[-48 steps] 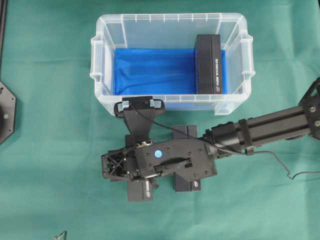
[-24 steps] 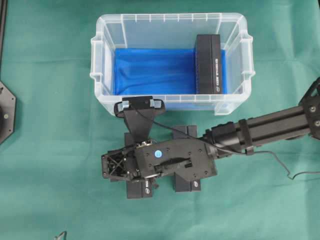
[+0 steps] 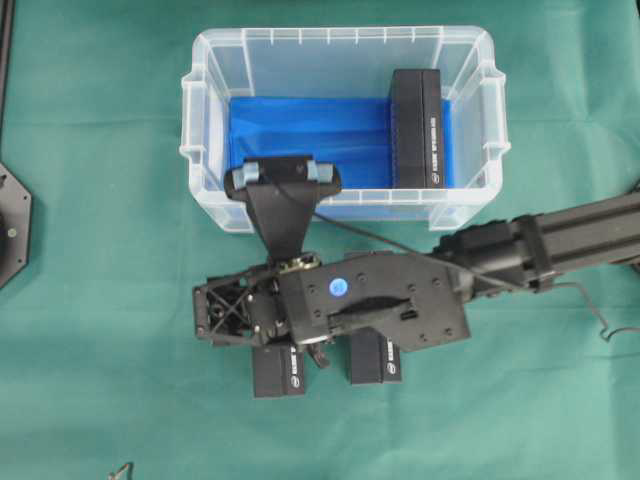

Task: Take the box out of the case with the right arm.
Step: 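Carry the box forward and lower it left of the first box, then open the right gripper and withdraw it to the right, then move the open right gripper over the right black box in the case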

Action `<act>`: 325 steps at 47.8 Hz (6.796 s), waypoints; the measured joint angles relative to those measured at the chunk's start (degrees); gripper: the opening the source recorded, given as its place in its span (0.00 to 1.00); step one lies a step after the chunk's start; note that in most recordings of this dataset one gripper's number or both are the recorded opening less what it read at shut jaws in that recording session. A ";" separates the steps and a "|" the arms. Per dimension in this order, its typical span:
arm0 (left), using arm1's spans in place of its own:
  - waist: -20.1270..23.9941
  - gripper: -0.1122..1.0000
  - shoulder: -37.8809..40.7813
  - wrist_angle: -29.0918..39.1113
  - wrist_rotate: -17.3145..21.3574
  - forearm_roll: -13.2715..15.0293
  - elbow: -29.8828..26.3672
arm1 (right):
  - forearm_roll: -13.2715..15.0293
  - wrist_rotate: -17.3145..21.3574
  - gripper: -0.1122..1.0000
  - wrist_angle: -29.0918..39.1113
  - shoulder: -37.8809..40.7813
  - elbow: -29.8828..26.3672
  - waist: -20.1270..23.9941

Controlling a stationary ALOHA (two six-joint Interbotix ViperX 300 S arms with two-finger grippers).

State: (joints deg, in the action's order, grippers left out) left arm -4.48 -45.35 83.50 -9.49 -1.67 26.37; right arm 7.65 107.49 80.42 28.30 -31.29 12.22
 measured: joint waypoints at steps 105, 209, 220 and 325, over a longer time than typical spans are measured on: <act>0.00 0.10 0.00 0.00 0.35 0.00 0.00 | 0.35 10.90 0.89 1.05 -54.40 57.74 12.39; 0.00 0.10 0.62 0.00 0.44 0.00 0.00 | -2.64 -33.84 0.88 -2.99 -57.13 59.68 -31.29; 0.00 0.10 0.62 0.00 0.44 0.00 0.00 | -3.96 -33.66 0.88 -5.45 -52.47 55.90 -30.85; 0.00 0.10 0.53 0.00 0.35 0.00 0.00 | -3.08 -31.55 0.88 -6.15 -30.23 35.16 -24.96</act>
State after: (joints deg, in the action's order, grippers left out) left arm -4.48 -44.82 83.50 -9.14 -1.67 26.37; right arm 4.57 75.94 74.27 -1.93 3.87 -12.74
